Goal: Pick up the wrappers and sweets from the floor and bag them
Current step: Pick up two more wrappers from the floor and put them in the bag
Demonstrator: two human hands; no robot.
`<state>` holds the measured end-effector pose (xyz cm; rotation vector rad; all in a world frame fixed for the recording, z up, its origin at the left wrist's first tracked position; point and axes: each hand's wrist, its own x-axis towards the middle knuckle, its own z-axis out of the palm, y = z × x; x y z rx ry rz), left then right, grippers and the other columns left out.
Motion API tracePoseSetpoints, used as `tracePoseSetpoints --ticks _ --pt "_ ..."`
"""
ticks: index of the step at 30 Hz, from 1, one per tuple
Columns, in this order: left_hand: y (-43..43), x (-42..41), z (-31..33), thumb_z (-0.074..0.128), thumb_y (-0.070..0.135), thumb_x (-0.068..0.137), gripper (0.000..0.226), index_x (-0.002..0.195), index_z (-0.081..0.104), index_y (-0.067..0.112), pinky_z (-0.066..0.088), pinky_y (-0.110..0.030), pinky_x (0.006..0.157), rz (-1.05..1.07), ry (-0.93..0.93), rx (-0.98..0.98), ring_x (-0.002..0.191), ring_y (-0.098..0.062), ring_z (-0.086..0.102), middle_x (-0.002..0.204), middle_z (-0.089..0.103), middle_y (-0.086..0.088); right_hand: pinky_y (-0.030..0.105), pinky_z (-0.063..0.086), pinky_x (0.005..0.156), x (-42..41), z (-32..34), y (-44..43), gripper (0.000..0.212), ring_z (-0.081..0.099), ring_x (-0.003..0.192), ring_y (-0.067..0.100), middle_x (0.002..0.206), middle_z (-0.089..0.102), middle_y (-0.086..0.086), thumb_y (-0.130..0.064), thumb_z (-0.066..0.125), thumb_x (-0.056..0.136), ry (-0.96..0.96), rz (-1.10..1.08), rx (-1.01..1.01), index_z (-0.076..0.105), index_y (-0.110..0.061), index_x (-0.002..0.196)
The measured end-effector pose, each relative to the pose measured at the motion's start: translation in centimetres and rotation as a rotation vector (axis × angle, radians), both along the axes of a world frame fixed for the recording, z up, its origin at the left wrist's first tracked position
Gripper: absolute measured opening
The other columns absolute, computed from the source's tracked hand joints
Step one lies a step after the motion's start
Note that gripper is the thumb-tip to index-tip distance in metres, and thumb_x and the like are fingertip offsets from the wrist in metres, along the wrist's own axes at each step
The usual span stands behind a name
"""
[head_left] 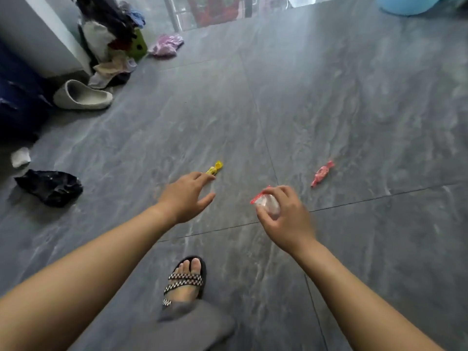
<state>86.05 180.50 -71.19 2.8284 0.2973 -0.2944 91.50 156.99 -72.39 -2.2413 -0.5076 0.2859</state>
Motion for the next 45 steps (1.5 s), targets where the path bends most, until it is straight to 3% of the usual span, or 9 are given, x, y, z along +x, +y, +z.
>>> tracePoseSetpoints --ticks 4,8,12,17,23,29,35,40,45 --pt "2.7 7.1 -8.3 0.054 0.037 0.087 0.045 0.128 0.046 0.02 0.049 -0.044 0.082 -0.048 0.036 0.018 0.111 -0.033 0.052 0.131 0.048 -0.006 0.033 0.051 0.074 3.3 -6.4 -0.1 0.032 0.06 0.092 0.016 0.113 0.053 -0.006 -0.037 0.063 0.081 0.053 -0.131 -0.073 0.059 -0.023 0.109" --pt "4.9 10.7 -13.6 0.055 0.034 0.087 0.048 0.131 0.043 0.018 0.044 -0.049 0.086 0.089 0.088 0.053 0.118 -0.036 0.045 0.138 0.04 -0.01 0.029 0.049 0.069 3.8 -9.8 -0.1 0.033 0.058 0.094 0.013 0.115 0.05 -0.01 -0.039 0.06 0.082 0.117 -0.244 -0.141 0.057 -0.027 0.112" --pt "6.3 11.8 -17.3 0.056 0.027 0.088 0.046 0.129 0.043 0.011 0.043 -0.051 0.089 0.119 0.155 0.035 0.111 -0.043 0.045 0.13 0.044 -0.02 0.025 0.043 0.067 3.8 -11.6 0.5 0.033 0.057 0.092 0.012 0.117 0.049 -0.012 -0.041 0.06 0.082 0.151 -0.31 -0.157 0.056 -0.03 0.113" --pt "5.5 10.9 -19.1 0.057 0.015 0.086 0.029 0.114 0.054 0.009 0.047 -0.051 0.077 0.014 0.081 -0.045 0.098 -0.042 0.049 0.111 0.051 -0.019 0.026 0.045 0.07 2.9 -13.1 0.6 0.034 0.057 0.093 0.013 0.116 0.049 -0.011 -0.04 0.061 0.082 0.189 -0.37 -0.178 0.057 -0.029 0.113" --pt "1.4 9.7 -16.8 0.052 0.023 0.09 0.029 0.119 0.052 0.018 0.049 -0.042 0.071 -0.19 0.125 -0.136 0.102 -0.031 0.051 0.111 0.052 -0.009 0.03 0.048 0.07 2.2 -12.0 -0.2 0.033 0.059 0.09 0.016 0.114 0.049 -0.011 -0.039 0.063 0.08 0.229 -0.401 -0.133 0.058 -0.029 0.111" --pt "-2.8 9.6 -0.2 0.047 0.027 0.094 0.028 0.12 0.05 0.016 0.047 -0.04 0.062 -0.231 0.063 -0.144 0.086 -0.032 0.057 0.114 0.05 -0.006 0.032 0.048 0.074 2.4 1.2 -1.4 0.03 0.058 0.094 0.015 0.116 0.05 -0.01 -0.04 0.061 0.083 0.226 -0.406 -0.069 0.058 -0.029 0.111" --pt "-5.5 7.3 24.4 0.048 0.031 0.093 0.03 0.121 0.05 0.02 0.05 -0.04 0.063 -0.223 0.067 -0.154 0.082 -0.029 0.06 0.115 0.05 -0.002 0.031 0.047 0.072 1.4 23.6 -1.8 0.027 0.057 0.092 0.017 0.114 0.05 -0.008 -0.043 0.055 0.085 0.254 -0.439 -0.034 0.056 -0.03 0.109" --pt "-8.3 4.3 44.6 0.054 0.033 0.09 0.029 0.118 0.054 0.025 0.046 -0.031 0.066 -0.159 0.058 -0.266 0.087 -0.02 0.06 0.112 0.052 0.003 0.032 0.049 0.076 -1.6 43.8 -4.1 0.03 0.057 0.098 0.015 0.117 0.05 -0.007 -0.04 0.058 0.084 0.224 -0.459 -0.021 0.057 -0.027 0.112" --pt "-12.5 2.6 58.4 0.057 0.03 0.088 0.025 0.113 0.057 0.03 0.047 -0.028 0.072 -0.293 0.023 -0.443 0.087 -0.013 0.059 0.106 0.053 0.008 0.021 0.038 0.073 -5.7 57.7 -7.7 0.031 0.057 0.096 0.015 0.115 0.051 -0.006 -0.033 0.064 0.082 0.168 -0.625 -0.045 0.059 -0.023 0.111"
